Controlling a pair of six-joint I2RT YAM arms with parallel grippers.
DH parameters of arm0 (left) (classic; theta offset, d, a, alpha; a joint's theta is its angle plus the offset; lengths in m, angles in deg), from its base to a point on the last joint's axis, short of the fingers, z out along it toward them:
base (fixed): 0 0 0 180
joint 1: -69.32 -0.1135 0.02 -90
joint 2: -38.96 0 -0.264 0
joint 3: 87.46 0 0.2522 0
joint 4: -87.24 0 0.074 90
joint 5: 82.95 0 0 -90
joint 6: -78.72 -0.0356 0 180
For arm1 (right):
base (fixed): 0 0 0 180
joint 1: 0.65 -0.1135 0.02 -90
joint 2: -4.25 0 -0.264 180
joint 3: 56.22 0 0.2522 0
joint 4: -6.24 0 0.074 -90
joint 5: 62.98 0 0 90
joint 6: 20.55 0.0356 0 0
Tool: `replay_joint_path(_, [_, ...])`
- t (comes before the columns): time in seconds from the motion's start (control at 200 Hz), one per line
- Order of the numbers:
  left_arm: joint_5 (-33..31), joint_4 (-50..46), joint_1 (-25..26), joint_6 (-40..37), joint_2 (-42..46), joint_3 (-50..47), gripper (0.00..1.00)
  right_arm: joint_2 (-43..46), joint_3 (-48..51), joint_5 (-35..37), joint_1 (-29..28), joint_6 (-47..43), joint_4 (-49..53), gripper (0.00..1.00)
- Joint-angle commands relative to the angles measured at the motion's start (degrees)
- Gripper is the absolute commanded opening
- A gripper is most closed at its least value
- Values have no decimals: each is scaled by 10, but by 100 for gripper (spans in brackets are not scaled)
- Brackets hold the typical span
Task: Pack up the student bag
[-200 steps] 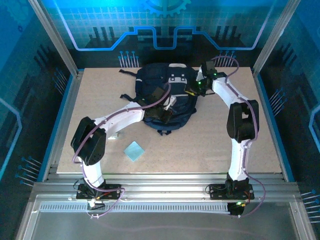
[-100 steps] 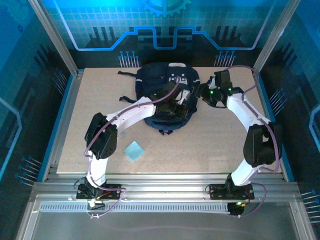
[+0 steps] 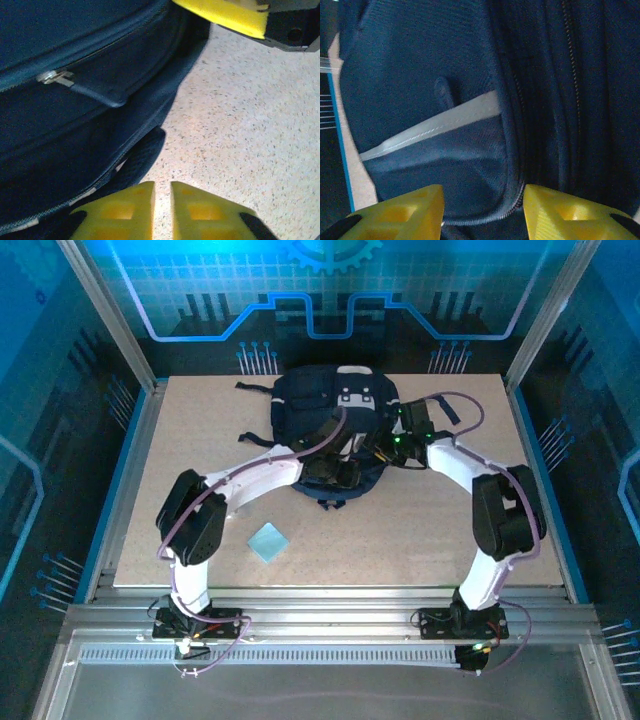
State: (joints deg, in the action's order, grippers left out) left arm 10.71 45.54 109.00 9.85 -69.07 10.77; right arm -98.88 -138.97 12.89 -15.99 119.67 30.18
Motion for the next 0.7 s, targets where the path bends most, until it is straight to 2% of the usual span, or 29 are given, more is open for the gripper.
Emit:
replay_joint_path(0.0, [-14, 59, -25, 75, 46, -39, 24, -43, -31, 22, -6, 16, -24, 46])
replay_joint_path(0.06, [-14, 76, -32, 90, 57, -57, 33, -58, -37, 24, -8, 22, -24, 46])
replay_joint_path(0.135, [-21, 91, -33, 95, 66, -68, 43, -69, -39, 12, -10, 29, -44, 37])
replay_joint_path(0.2, [-26, 106, -33, 107, 68, -78, 55, -69, -40, -2, -12, 35, -59, 18])
replay_joint_path(0.28, [-29, 125, -33, 124, 66, -87, 58, -54, -37, -15, -13, 46, -77, 0])
replay_joint_path(0.36, [-31, 139, -32, 139, 58, -88, 60, -29, -36, -15, -14, 50, -74, 0])
replay_joint_path(0.495, [-72, 134, -28, 139, 37, -78, 62, 14, -52, -8, -11, 46, -50, 0])
replay_joint_path(0.695, [-113, 139, -28, 142, 13, -61, 64, 25, -79, -26, -10, 48, -29, 0])
